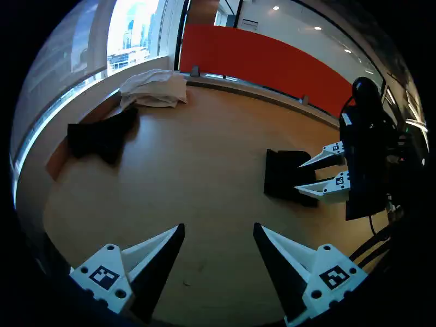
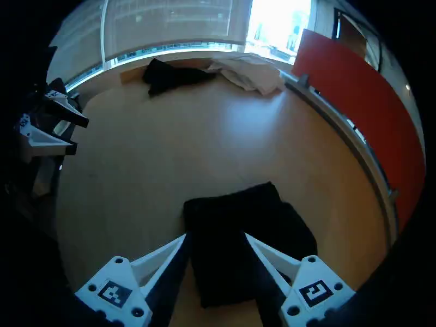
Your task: Fold towel
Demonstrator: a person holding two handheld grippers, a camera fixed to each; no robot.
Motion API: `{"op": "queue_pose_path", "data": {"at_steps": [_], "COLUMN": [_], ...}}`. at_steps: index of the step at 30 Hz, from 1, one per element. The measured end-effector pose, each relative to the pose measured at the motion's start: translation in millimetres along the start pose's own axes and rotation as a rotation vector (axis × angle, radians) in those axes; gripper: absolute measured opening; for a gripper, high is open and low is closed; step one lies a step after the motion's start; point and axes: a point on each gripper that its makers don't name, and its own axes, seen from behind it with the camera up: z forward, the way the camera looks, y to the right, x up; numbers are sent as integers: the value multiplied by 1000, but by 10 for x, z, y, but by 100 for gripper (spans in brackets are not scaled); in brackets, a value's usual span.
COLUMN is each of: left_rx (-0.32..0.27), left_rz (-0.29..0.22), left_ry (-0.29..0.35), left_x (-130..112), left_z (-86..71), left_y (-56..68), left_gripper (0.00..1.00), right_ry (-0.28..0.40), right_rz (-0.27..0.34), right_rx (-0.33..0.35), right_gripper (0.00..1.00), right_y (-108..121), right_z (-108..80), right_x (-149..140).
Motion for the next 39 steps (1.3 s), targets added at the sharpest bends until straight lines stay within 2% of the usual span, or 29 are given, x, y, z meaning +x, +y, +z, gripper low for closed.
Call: {"op": "queue_pose_path", "data": {"at_steps": [16, 33, 36, 39], "left_rx": [-9, -19, -20, -20], "left_rz": [8, 12, 11, 10], "left_ry": [5, -2, -2, -3], "left_x": [69, 19, 11, 5], "left_z": [36, 40, 33, 30], "left_y": [20, 55, 50, 46], "left_gripper": [93, 93, 93, 93], "right_ry": [-53, -86, -86, -85], "right_rz": [133, 206, 213, 225], "right_rx": [-68, -76, -74, -71], "right_gripper": [64, 64, 60, 51], "right_y": [9, -123, -138, -148], "right_z": [-248, -252, -245, -238], "right_x": [-672, -961, -971, -969]}}
